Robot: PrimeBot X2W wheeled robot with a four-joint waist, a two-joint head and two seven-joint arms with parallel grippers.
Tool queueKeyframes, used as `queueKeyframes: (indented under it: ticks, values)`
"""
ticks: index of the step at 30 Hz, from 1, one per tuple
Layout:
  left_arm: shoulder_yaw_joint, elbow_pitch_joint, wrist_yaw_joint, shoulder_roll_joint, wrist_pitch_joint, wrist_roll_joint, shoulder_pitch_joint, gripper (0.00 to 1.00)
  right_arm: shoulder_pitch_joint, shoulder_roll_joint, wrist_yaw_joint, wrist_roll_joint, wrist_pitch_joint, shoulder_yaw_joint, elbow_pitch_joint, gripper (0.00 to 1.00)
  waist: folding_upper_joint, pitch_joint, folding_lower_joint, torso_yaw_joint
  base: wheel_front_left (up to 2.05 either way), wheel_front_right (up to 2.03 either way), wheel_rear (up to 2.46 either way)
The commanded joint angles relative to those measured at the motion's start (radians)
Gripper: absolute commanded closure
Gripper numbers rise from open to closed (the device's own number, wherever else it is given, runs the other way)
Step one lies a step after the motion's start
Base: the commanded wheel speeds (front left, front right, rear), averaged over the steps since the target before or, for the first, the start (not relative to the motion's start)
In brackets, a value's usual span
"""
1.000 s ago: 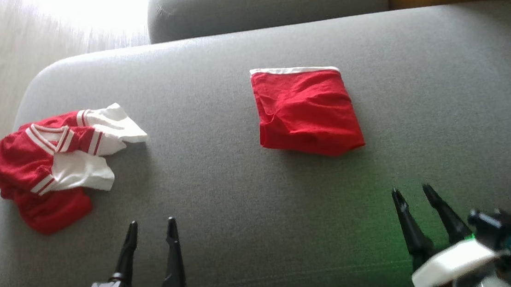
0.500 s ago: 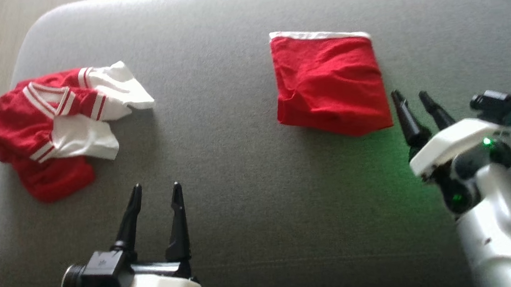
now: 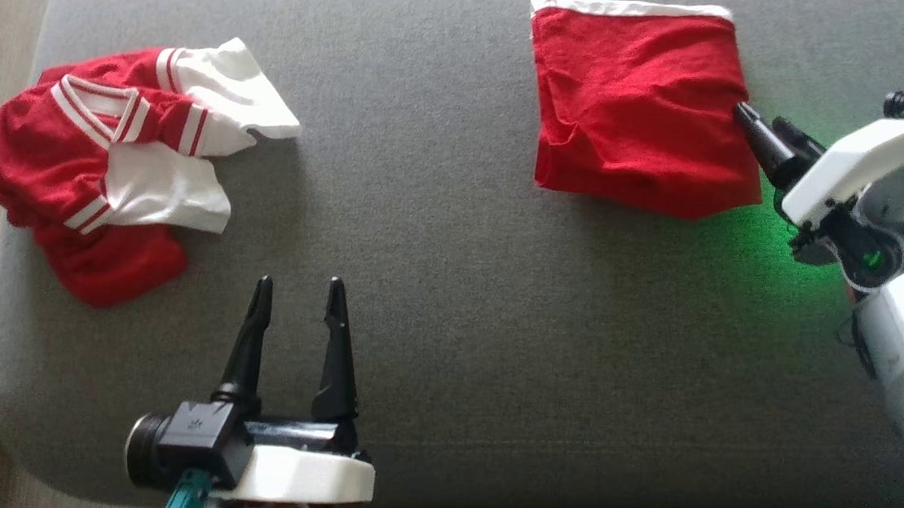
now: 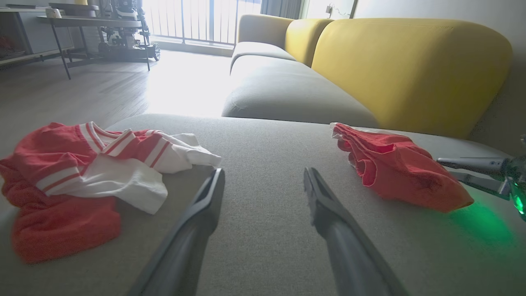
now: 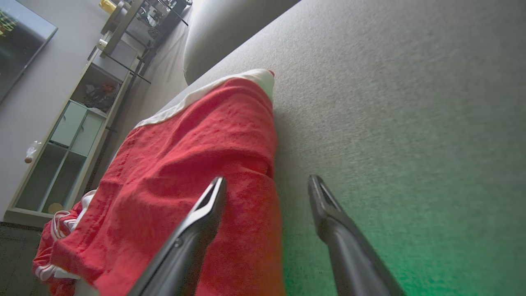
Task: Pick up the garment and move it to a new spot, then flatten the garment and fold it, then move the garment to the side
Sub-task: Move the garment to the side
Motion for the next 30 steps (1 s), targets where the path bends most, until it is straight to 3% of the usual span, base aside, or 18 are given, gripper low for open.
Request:
queueKeyframes:
  ticks: [1,7,8,10,11,19,30]
  values:
    - [0.026,-0.025,-0.002,-0.001,-0.005,-0.008,-0.035,0.0,-0.05,-0.006,0.0,0.012,0.01,0.027,-0.016,0.0,0.0,0.015,-0.0002,0.012,0.0,0.0,0.0]
    - [0.021,-0.014,-0.004,-0.001,-0.005,-0.006,-0.057,0.0,-0.096,-0.01,0.0,0.028,0.033,0.067,0.048,0.04,0.0,0.027,-0.0002,0.02,0.0,0.0,0.0]
    - [0.021,-0.014,-0.004,-0.001,-0.005,-0.006,-0.06,0.0,-0.1,-0.008,0.0,0.03,0.034,0.073,0.056,0.21,0.0,0.027,-0.0002,0.02,0.0,0.0,0.0]
    - [0.02,-0.013,-0.002,-0.001,-0.005,-0.006,-0.062,0.0,-0.107,-0.009,0.0,0.034,0.03,0.085,0.067,0.67,0.0,0.025,-0.0002,0.02,0.0,0.0,0.0]
    - [0.021,-0.013,-0.001,-0.001,-0.005,-0.006,-0.063,0.0,-0.109,-0.009,0.0,0.036,0.027,0.091,0.072,1.0,0.0,0.024,-0.0002,0.018,0.0,0.0,0.0]
    - [0.035,-0.019,-0.008,-0.001,-0.005,0.01,-0.054,0.0,-0.122,-0.04,0.0,0.029,0.005,0.16,0.063,1.0,0.0,0.021,-0.0002,-0.037,0.0,0.0,0.0]
    - [0.072,-0.026,-0.058,0.0,-0.005,0.069,-0.073,0.0,-0.111,-0.131,0.0,0.003,-0.036,0.269,-0.067,1.0,0.0,0.072,-0.0002,-0.225,0.0,0.0,0.0]
